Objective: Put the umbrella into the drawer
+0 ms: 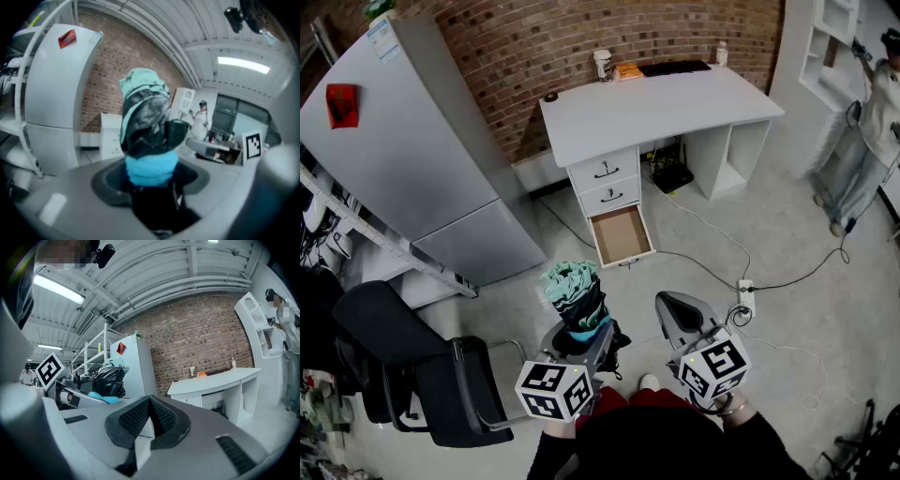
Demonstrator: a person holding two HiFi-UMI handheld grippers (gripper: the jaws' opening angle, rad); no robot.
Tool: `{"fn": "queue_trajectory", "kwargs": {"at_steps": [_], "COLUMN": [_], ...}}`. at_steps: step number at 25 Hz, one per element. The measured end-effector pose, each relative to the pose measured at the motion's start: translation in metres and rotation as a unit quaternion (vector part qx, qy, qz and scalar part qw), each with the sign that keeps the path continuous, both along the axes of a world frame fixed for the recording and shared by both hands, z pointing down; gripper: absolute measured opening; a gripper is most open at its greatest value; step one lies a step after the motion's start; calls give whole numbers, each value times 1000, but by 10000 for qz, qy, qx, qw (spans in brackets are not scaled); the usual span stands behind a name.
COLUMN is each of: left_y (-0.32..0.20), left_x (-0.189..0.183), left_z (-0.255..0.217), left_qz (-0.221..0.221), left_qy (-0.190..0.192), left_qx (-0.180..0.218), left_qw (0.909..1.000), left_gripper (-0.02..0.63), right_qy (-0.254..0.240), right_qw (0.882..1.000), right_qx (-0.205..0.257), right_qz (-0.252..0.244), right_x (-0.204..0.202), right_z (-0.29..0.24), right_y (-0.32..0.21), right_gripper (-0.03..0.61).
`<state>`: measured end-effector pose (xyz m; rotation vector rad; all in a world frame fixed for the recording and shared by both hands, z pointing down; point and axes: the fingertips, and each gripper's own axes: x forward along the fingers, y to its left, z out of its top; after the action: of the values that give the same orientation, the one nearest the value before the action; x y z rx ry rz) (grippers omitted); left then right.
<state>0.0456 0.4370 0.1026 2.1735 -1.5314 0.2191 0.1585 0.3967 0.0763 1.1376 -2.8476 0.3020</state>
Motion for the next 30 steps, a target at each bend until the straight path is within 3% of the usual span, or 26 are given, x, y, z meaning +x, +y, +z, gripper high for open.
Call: {"fn": "queue_trajectory", "kwargs": {"at_steps": [9, 21, 30], "left_y": [-1, -13, -43], "left_x": [2, -10, -33], "left_z": [-4, -25, -19], "left_qz": [-173, -502, -563], "left_qy": [21, 113, 259], "left_qx": [199, 414, 295], "left_qw": [9997, 9978, 9976], "left_gripper": [247, 245, 247], "right_qy": [-302, -386, -445], "right_qw": [9989, 9983, 9973], "right_qx": [-317, -414, -516], "right_qz": [-172, 137, 260], "right_x": [13, 42, 28], "right_z": [9, 11, 13], "right_y": [3, -14, -48], "right_gripper": [2, 2, 2]}}
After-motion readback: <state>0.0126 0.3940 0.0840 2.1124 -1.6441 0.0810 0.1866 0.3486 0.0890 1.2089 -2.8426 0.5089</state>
